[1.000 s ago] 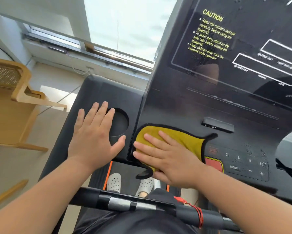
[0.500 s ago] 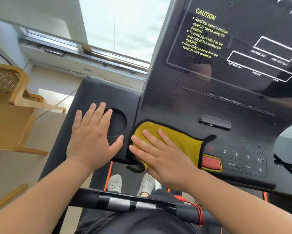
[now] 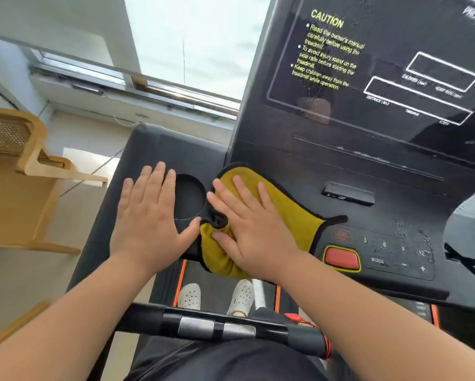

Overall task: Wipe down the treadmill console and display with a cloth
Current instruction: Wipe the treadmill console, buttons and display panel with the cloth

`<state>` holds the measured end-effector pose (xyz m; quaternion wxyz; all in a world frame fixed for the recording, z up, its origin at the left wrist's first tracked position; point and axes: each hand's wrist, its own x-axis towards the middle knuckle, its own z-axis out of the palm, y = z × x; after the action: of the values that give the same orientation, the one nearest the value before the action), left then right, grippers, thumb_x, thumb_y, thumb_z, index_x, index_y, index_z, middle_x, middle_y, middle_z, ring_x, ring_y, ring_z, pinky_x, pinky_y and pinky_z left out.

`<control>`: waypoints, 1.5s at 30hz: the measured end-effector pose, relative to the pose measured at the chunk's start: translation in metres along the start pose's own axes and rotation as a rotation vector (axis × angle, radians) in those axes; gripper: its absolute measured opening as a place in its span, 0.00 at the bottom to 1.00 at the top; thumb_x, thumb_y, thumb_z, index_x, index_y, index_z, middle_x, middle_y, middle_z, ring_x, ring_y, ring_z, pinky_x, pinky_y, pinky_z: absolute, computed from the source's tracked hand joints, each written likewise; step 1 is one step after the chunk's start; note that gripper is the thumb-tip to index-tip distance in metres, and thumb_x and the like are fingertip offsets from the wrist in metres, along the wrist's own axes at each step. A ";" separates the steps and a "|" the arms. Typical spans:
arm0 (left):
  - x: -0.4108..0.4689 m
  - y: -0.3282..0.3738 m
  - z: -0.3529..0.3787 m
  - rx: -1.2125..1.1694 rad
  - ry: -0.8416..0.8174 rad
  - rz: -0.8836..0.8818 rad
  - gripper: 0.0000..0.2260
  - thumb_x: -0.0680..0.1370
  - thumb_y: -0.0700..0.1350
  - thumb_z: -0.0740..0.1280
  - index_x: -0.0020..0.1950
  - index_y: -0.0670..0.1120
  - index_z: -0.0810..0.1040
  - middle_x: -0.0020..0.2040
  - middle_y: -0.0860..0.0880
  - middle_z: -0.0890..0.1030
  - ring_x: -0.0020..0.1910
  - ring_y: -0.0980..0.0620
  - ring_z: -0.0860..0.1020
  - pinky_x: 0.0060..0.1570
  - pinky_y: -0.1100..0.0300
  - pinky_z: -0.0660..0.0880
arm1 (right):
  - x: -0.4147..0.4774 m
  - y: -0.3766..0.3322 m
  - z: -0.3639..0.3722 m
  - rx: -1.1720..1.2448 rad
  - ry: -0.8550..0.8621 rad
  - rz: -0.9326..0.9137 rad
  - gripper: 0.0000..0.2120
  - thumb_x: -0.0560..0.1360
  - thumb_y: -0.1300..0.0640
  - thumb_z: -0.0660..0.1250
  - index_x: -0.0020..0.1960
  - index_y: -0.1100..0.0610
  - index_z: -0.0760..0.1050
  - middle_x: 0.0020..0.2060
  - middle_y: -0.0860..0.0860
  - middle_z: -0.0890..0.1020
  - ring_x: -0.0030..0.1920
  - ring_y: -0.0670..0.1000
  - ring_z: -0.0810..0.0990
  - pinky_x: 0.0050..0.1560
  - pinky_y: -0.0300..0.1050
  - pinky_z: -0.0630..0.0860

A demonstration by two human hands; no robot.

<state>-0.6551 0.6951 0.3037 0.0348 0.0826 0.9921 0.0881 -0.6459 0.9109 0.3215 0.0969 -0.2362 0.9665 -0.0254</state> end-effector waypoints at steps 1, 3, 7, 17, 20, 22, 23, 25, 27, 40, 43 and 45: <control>0.000 0.000 0.000 -0.001 0.004 0.004 0.42 0.75 0.67 0.54 0.81 0.41 0.58 0.81 0.40 0.60 0.81 0.40 0.56 0.79 0.40 0.51 | -0.011 0.002 0.004 -0.026 -0.010 -0.057 0.32 0.83 0.38 0.51 0.84 0.47 0.52 0.83 0.45 0.50 0.83 0.54 0.44 0.81 0.63 0.41; -0.001 -0.001 0.001 -0.004 0.010 0.009 0.41 0.75 0.66 0.55 0.80 0.41 0.59 0.80 0.40 0.62 0.81 0.39 0.57 0.79 0.40 0.51 | -0.040 0.010 0.013 -0.110 -0.055 -0.153 0.34 0.81 0.41 0.54 0.84 0.47 0.50 0.83 0.45 0.50 0.83 0.55 0.47 0.80 0.62 0.44; 0.000 -0.001 0.000 -0.006 0.009 0.013 0.40 0.75 0.66 0.55 0.80 0.41 0.60 0.80 0.40 0.62 0.80 0.39 0.58 0.79 0.40 0.50 | -0.082 0.055 0.014 -0.113 -0.057 -0.057 0.34 0.81 0.38 0.53 0.84 0.47 0.51 0.83 0.46 0.52 0.83 0.54 0.49 0.78 0.64 0.51; -0.001 -0.002 0.001 -0.064 0.019 0.007 0.34 0.77 0.57 0.52 0.80 0.42 0.60 0.81 0.40 0.61 0.81 0.40 0.56 0.80 0.42 0.47 | -0.014 -0.003 0.004 -0.003 -0.017 0.169 0.38 0.81 0.32 0.48 0.84 0.50 0.47 0.84 0.49 0.44 0.83 0.57 0.40 0.81 0.65 0.41; -0.002 -0.001 0.000 -0.072 0.026 0.008 0.33 0.78 0.56 0.51 0.80 0.42 0.60 0.81 0.40 0.61 0.81 0.40 0.56 0.80 0.42 0.47 | -0.042 -0.019 0.018 -0.044 -0.022 0.044 0.36 0.81 0.36 0.52 0.84 0.50 0.49 0.84 0.49 0.49 0.83 0.56 0.45 0.81 0.63 0.47; -0.002 -0.001 0.000 -0.077 0.024 0.009 0.33 0.78 0.56 0.52 0.80 0.42 0.61 0.81 0.41 0.61 0.81 0.40 0.55 0.80 0.42 0.47 | -0.072 -0.012 0.026 -0.054 -0.017 0.061 0.36 0.82 0.34 0.51 0.84 0.50 0.49 0.84 0.50 0.49 0.83 0.55 0.45 0.80 0.62 0.48; -0.002 -0.001 0.001 -0.078 0.021 0.010 0.33 0.77 0.56 0.52 0.80 0.42 0.61 0.81 0.41 0.61 0.81 0.40 0.55 0.80 0.42 0.47 | -0.086 -0.004 0.028 -0.051 -0.013 0.113 0.36 0.82 0.32 0.49 0.84 0.50 0.49 0.84 0.51 0.49 0.83 0.55 0.44 0.80 0.62 0.49; -0.002 -0.002 0.001 -0.078 0.018 0.009 0.33 0.77 0.56 0.51 0.80 0.43 0.61 0.81 0.41 0.60 0.81 0.41 0.55 0.80 0.41 0.47 | -0.102 0.015 0.026 -0.025 -0.003 0.279 0.39 0.81 0.30 0.44 0.84 0.52 0.49 0.84 0.52 0.48 0.83 0.56 0.43 0.80 0.63 0.48; -0.001 -0.002 0.001 -0.072 0.017 0.010 0.33 0.77 0.56 0.51 0.80 0.43 0.61 0.81 0.41 0.60 0.81 0.40 0.55 0.80 0.41 0.47 | -0.097 0.026 0.020 -0.003 -0.001 0.461 0.41 0.80 0.29 0.40 0.84 0.54 0.49 0.84 0.54 0.47 0.83 0.57 0.42 0.80 0.63 0.46; -0.001 0.000 -0.003 -0.055 0.008 0.019 0.32 0.77 0.54 0.55 0.79 0.42 0.62 0.81 0.39 0.60 0.81 0.38 0.55 0.79 0.40 0.48 | -0.067 -0.007 0.025 0.034 0.057 0.264 0.39 0.81 0.30 0.46 0.84 0.51 0.49 0.84 0.51 0.49 0.83 0.55 0.45 0.82 0.61 0.48; -0.001 0.000 -0.003 -0.058 0.010 0.020 0.32 0.77 0.53 0.55 0.79 0.42 0.62 0.81 0.39 0.61 0.81 0.38 0.56 0.79 0.39 0.48 | -0.092 0.032 0.019 0.009 0.032 0.505 0.41 0.80 0.28 0.38 0.84 0.53 0.48 0.84 0.53 0.47 0.83 0.57 0.43 0.81 0.63 0.47; 0.000 -0.001 -0.002 -0.059 0.009 0.021 0.32 0.77 0.53 0.54 0.79 0.42 0.62 0.81 0.39 0.61 0.81 0.38 0.56 0.79 0.39 0.48 | -0.088 0.040 0.016 0.012 0.031 0.636 0.43 0.79 0.27 0.37 0.84 0.55 0.47 0.84 0.55 0.46 0.83 0.58 0.43 0.81 0.63 0.45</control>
<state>-0.6552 0.6934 0.3059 0.0319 0.0914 0.9883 0.1179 -0.5839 0.9868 0.3171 0.0868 0.0789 0.9931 -0.0029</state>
